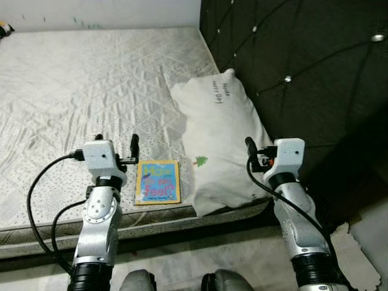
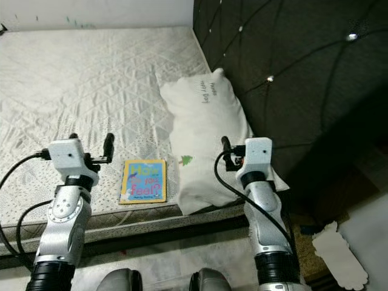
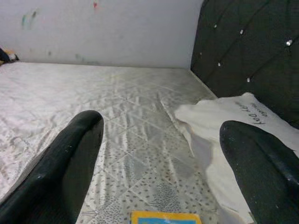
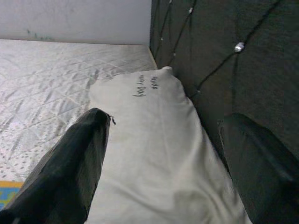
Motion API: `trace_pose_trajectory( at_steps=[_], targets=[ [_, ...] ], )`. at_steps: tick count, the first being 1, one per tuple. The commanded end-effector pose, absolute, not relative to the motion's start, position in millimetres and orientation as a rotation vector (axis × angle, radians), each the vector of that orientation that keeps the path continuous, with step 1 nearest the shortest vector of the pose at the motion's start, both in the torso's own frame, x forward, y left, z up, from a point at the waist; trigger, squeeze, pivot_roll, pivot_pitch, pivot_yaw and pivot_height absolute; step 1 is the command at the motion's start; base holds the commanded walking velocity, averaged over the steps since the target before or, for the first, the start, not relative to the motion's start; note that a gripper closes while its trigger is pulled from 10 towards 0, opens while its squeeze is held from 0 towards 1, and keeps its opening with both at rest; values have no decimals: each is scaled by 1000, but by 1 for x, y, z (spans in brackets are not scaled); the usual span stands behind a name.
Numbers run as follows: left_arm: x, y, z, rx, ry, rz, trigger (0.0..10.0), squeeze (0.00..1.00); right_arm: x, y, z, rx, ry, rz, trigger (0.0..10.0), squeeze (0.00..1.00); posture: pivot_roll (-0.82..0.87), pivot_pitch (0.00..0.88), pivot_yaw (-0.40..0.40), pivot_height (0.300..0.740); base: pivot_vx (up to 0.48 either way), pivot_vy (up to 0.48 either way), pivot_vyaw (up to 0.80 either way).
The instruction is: Clean up the room
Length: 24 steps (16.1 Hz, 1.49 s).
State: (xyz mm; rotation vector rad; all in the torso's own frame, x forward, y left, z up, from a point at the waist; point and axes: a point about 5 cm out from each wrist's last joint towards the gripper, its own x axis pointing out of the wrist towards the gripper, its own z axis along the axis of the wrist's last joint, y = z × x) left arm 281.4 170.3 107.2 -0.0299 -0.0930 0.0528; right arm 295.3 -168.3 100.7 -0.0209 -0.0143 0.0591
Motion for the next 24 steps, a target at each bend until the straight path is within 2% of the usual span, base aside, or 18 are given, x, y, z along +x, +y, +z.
trace_pose_trajectory(
  at_steps=[1, 24],
  targets=[
    [282, 174, 106, -39, -80, 55, 10000, 0, 296, -165, 101, -16, -14, 70, 10000, 0, 12, 83, -49, 740, 0, 480, 0],
    [287, 170, 107, -71, -83, 37, 10000, 0, 300, -163, 99, -30, -6, 92, 10000, 0, 11, 68, -48, 740, 0, 480, 0]
  ],
)
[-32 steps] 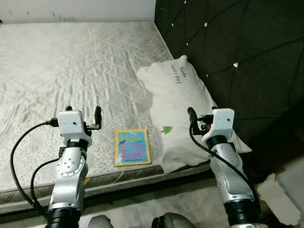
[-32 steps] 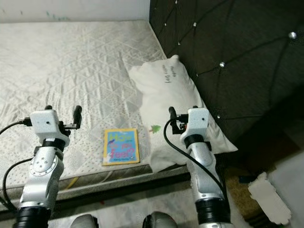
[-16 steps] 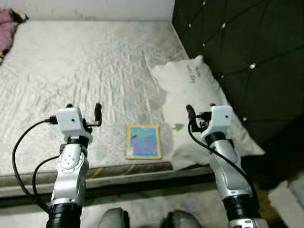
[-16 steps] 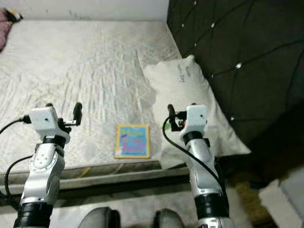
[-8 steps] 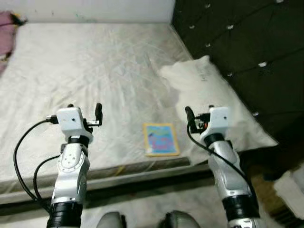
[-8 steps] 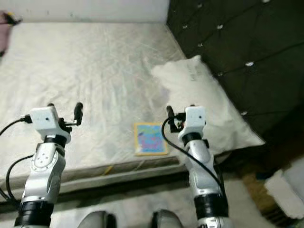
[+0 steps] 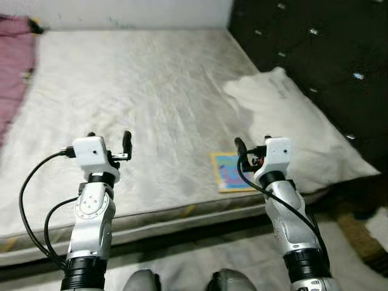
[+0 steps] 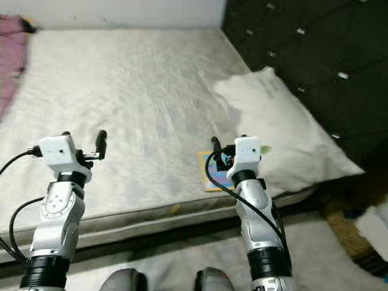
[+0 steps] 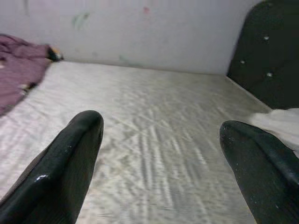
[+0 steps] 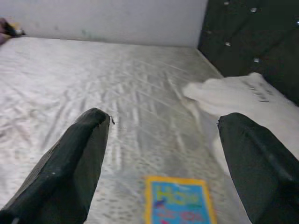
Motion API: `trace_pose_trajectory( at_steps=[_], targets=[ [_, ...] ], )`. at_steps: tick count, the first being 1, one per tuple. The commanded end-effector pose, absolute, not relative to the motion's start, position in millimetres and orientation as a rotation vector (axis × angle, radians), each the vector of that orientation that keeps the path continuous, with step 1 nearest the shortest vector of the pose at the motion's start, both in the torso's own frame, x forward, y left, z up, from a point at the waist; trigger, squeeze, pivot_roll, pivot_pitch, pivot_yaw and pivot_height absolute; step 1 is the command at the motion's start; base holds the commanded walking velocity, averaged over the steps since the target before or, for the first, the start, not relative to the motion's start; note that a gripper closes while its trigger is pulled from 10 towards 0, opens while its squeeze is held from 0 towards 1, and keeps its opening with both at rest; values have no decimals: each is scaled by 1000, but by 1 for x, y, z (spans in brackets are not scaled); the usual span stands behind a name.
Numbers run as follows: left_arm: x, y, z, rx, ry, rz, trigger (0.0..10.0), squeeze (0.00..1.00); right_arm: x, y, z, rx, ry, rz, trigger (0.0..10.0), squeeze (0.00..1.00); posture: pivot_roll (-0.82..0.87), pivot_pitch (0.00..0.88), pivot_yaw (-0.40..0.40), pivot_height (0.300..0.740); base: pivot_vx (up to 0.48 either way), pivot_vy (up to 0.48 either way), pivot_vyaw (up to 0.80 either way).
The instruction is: Clean up the room
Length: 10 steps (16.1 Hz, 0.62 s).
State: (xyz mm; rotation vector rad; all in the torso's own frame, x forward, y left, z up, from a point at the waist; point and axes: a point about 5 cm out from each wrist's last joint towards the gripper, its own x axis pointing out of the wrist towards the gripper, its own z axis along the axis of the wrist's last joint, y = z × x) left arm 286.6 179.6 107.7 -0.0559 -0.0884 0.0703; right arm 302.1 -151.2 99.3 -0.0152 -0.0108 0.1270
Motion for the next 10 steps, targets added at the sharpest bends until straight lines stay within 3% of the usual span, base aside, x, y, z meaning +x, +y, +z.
trace_pose_trajectory(
  at_steps=[1, 10],
  targets=[
    [287, 170, 107, -72, -84, 38, 10000, 0, 300, -163, 98, -31, -6, 94, 10000, 0, 11, 68, -48, 740, 0, 480, 0],
    [290, 170, 108, -81, -86, 48, 10000, 0, 303, -163, 99, -28, -2, 96, 10000, 0, 8, 75, -52, 740, 0, 480, 0]
  ],
)
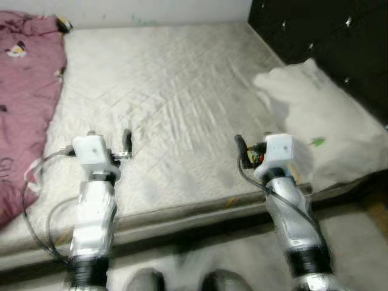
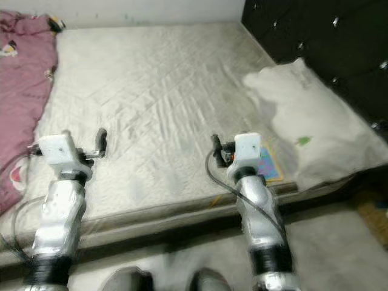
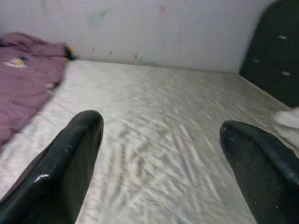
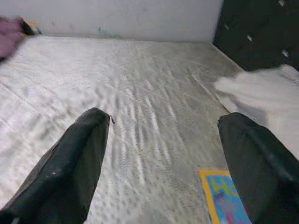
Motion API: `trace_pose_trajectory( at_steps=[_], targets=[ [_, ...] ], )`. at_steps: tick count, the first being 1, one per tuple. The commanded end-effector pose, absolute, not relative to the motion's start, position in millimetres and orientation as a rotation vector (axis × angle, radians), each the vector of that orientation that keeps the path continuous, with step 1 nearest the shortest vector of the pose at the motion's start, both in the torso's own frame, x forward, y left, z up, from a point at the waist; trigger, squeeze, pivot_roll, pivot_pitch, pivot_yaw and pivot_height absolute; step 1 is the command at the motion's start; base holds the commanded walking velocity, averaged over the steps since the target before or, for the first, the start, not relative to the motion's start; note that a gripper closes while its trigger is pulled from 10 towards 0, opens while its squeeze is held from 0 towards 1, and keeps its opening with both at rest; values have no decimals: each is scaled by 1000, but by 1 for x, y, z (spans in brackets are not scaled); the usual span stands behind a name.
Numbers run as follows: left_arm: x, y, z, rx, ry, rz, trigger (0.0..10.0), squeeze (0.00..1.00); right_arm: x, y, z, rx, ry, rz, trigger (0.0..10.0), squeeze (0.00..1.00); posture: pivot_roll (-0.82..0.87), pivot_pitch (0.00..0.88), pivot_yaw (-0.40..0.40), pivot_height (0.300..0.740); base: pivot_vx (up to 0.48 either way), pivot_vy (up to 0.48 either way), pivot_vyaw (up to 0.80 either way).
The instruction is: Clean up the room
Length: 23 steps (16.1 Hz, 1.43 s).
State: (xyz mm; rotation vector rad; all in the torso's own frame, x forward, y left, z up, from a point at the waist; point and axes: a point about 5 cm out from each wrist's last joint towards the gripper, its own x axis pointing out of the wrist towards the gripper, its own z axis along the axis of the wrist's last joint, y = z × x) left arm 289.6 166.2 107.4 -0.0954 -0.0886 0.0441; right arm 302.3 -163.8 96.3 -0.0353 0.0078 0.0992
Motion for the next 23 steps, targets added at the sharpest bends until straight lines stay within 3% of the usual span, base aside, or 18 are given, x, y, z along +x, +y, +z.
trace_pose_trajectory(
  at_steps=[1, 23],
  targets=[
    [290, 170, 108, -83, -86, 51, 10000, 0, 304, -164, 99, -29, -2, 96, 10000, 0, 7, 75, -52, 740, 0, 480, 0],
    [293, 169, 109, -84, -89, 50, 10000, 0, 307, -163, 98, -30, 8, 103, 10000, 0, 9, 70, -52, 740, 0, 480, 0]
  ],
)
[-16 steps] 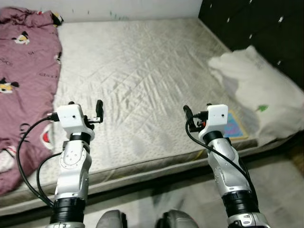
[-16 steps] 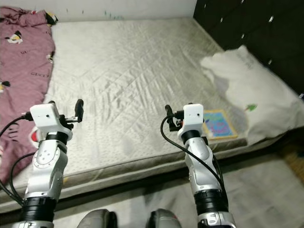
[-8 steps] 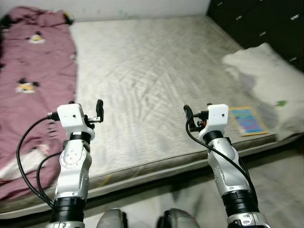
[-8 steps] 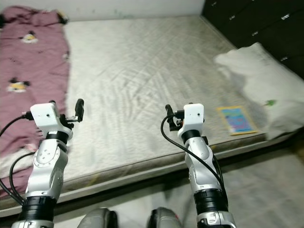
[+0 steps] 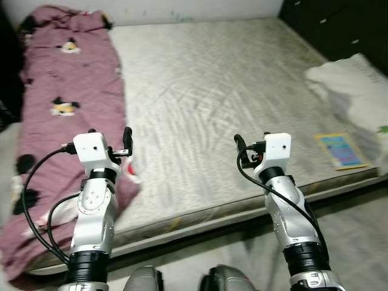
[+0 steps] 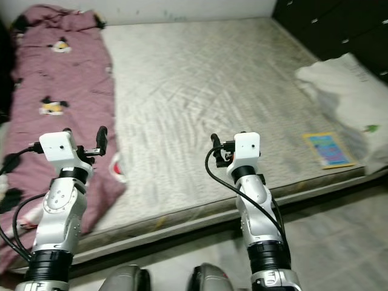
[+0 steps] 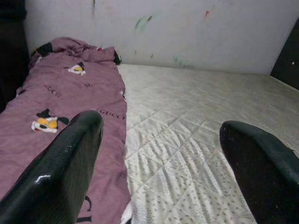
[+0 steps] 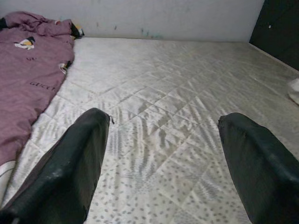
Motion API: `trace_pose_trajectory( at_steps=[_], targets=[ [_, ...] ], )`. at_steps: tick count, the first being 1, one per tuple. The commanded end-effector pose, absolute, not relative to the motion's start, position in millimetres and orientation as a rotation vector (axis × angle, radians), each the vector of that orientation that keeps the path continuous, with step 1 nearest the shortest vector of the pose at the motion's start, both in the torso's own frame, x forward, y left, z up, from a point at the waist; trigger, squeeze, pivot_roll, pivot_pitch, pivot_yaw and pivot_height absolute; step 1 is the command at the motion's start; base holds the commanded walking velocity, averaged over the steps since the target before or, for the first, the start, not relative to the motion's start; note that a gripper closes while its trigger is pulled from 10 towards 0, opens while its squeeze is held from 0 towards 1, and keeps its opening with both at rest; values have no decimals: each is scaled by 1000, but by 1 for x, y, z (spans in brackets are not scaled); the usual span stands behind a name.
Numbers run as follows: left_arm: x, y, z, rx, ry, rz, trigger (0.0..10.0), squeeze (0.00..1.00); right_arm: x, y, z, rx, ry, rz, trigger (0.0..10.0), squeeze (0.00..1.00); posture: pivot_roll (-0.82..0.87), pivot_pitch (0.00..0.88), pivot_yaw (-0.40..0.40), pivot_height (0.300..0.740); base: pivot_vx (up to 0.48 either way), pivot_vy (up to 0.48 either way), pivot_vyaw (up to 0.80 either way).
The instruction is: Clean up the room
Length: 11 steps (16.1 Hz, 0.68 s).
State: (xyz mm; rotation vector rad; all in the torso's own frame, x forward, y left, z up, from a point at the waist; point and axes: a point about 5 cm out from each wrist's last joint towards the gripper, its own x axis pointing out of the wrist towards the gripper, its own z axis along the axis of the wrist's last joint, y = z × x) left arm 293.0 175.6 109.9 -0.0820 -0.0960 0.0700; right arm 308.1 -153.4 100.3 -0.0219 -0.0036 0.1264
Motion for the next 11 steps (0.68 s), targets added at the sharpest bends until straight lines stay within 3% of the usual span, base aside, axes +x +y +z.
trace_pose_trajectory(
  at_steps=[1, 7, 11],
  targets=[
    [293, 168, 109, -85, -87, 51, 10000, 0, 307, -163, 98, -31, 8, 104, 10000, 0, 9, 70, -52, 740, 0, 480, 0],
    [294, 169, 109, -81, -94, 59, 10000, 0, 307, -161, 98, -24, 7, 113, 10000, 0, 9, 65, -51, 740, 0, 458, 0],
    [294, 168, 109, -83, -95, 61, 10000, 0, 307, -161, 97, -23, 9, 116, 10000, 0, 10, 63, -50, 740, 0, 0, 0]
  ],
)
